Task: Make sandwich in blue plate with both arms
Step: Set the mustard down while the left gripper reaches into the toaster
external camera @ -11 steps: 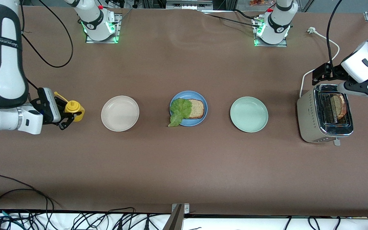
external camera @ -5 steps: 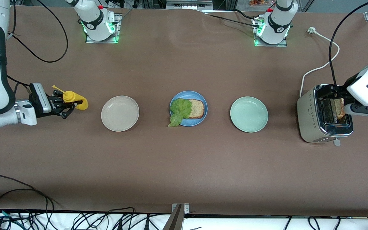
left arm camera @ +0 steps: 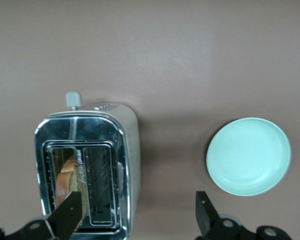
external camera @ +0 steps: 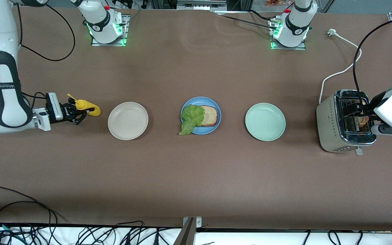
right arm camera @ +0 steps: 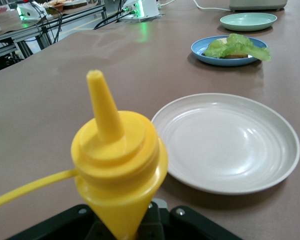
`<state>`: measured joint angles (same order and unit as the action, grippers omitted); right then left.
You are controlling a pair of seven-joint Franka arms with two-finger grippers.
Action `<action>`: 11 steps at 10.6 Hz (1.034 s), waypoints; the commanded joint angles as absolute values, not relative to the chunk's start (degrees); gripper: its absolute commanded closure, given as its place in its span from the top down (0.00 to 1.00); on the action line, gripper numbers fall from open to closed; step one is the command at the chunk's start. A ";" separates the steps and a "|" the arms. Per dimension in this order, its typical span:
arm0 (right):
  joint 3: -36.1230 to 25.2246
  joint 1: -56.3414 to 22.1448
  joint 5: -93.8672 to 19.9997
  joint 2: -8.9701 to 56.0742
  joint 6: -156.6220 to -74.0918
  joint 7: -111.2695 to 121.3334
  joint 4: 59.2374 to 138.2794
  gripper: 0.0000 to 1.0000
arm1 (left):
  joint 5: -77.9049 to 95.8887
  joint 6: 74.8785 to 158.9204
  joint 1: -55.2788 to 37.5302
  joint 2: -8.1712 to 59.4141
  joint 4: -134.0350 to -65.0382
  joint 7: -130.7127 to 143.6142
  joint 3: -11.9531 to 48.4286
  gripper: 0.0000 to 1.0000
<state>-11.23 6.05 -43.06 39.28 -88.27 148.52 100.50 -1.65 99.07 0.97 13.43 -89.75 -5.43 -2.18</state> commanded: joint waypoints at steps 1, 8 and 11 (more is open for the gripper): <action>-10.37 6.59 -45.44 40.08 -88.94 149.15 100.20 0.07 | -6.06 103.08 0.97 15.55 -89.82 -6.50 -2.72 1.00; -10.20 5.89 -46.76 40.25 -90.97 148.10 98.96 0.07 | -6.24 111.78 3.51 14.24 -97.89 -12.73 -3.86 1.00; -9.84 5.28 -46.84 40.25 -90.97 147.92 98.96 0.07 | -6.94 116.95 3.52 10.91 -104.65 -14.76 -4.65 1.00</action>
